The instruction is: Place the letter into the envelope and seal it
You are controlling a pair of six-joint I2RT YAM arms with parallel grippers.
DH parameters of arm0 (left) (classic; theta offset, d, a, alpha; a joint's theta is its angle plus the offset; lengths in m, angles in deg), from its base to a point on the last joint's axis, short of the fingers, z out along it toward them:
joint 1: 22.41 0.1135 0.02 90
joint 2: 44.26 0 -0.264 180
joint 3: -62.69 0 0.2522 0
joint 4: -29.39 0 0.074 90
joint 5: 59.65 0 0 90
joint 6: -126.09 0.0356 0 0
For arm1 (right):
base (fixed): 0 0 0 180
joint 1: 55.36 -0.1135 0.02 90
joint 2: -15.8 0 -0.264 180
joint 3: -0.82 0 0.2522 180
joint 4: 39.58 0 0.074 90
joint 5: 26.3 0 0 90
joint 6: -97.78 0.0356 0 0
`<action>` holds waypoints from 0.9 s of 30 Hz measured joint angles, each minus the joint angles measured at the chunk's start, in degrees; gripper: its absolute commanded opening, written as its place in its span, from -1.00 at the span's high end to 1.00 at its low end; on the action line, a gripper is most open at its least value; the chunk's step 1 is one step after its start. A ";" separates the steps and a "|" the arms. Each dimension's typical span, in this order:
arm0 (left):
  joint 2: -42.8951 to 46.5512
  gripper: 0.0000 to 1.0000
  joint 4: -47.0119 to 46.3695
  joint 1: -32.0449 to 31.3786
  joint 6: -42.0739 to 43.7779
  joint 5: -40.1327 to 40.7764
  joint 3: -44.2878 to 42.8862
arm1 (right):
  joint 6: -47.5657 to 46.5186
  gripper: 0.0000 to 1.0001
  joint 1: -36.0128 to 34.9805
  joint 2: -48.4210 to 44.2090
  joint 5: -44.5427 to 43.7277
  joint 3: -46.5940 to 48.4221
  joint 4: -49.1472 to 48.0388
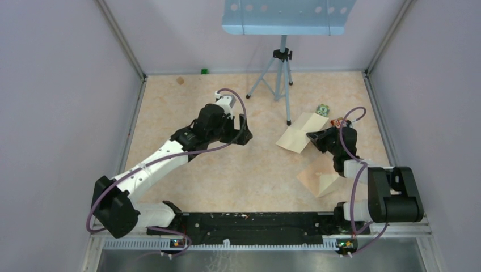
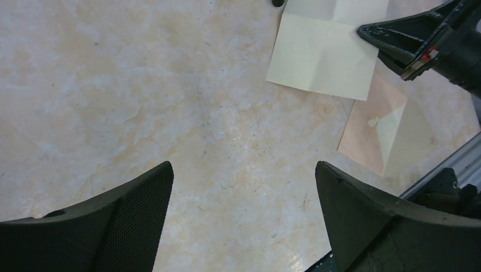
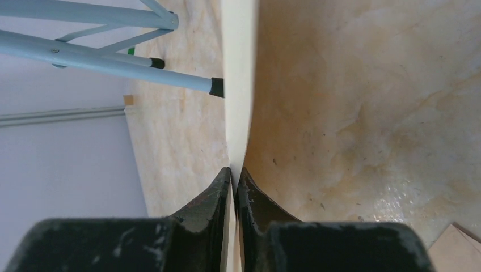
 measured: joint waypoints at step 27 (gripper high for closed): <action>0.96 -0.86 -15.78 5.46 8.15 -23.02 -4.17 | -1.44 0.92 -1.51 -19.71 32.81 21.81 12.57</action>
